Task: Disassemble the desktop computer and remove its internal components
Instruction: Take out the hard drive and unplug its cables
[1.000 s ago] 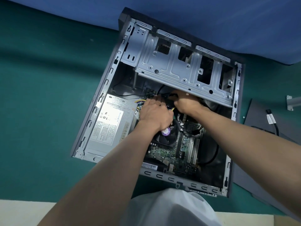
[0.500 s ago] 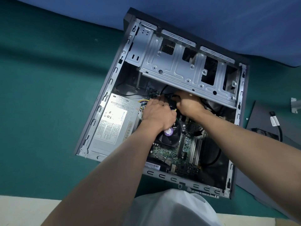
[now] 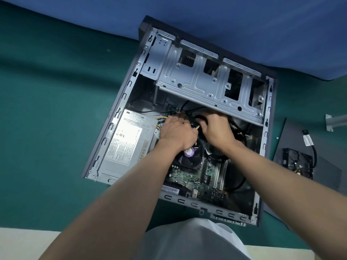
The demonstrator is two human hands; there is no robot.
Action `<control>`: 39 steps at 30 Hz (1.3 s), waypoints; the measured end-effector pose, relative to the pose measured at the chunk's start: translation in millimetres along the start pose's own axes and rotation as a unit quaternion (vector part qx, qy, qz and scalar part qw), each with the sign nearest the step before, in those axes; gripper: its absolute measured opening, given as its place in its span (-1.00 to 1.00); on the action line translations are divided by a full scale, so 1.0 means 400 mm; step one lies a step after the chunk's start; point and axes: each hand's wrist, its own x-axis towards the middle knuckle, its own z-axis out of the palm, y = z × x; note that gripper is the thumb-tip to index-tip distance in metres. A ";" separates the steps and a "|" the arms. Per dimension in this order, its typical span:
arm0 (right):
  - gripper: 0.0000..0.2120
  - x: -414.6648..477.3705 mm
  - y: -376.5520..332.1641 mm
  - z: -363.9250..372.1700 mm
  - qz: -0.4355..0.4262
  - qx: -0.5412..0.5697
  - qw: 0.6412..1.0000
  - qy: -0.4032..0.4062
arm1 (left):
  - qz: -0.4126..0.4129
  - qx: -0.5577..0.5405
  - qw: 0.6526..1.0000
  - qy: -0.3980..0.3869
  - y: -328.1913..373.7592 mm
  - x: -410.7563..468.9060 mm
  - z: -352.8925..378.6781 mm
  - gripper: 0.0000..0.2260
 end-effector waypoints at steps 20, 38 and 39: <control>-0.91 -0.204 0.007 -0.287 0.272 0.574 0.688 0.351 | 0.037 -0.581 0.813 -0.003 0.188 -0.194 -0.089 -0.44; -0.60 -0.301 0.149 -0.387 0.001 0.687 0.705 0.178 | 0.103 -0.637 0.741 0.188 0.570 -0.177 -0.360 -0.54; -0.64 -0.297 0.159 -0.387 -0.027 0.713 0.684 0.149 | 0.096 -0.643 0.738 0.182 0.588 -0.167 -0.362 -0.53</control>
